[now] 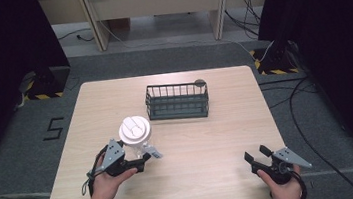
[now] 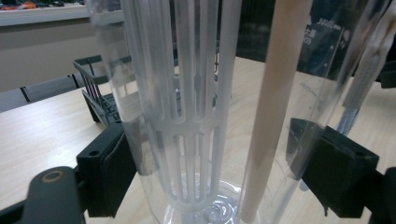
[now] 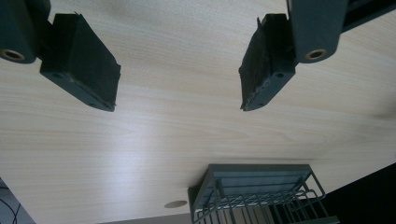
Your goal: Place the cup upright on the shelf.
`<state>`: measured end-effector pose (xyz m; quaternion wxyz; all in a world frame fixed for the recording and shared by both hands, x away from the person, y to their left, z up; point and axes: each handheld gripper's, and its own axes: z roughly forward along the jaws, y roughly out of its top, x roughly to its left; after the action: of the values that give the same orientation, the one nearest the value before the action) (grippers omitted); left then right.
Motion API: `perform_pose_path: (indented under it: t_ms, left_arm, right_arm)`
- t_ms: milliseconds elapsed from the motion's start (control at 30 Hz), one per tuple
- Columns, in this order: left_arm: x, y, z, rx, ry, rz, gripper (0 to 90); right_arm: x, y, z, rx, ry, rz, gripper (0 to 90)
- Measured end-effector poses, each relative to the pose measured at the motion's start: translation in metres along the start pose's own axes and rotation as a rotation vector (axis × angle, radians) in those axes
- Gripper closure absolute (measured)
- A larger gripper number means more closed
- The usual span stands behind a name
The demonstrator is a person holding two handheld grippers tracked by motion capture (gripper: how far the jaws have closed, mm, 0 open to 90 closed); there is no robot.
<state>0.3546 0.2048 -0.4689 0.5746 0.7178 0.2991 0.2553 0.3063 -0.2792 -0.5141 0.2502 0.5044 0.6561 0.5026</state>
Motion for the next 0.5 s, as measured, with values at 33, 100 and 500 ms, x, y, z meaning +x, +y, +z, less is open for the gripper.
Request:
perform_pose_path:
  t_ms: [33,100,500]
  left_arm:
    - [0.001,0.002,0.002,-0.002,0.001,0.001,17.7]
    - [0.002,0.006,0.006,-0.005,0.001,0.006,17.7]
    - [0.008,0.023,0.031,-0.009,0.007,0.028,17.7]
  right_arm:
    - [0.0,0.0,0.0,0.001,0.0,0.001,28.9]
    - [0.0,0.0,0.0,0.001,0.001,0.002,28.9]
    - [-0.001,0.0,0.001,0.004,0.007,0.014,29.0]
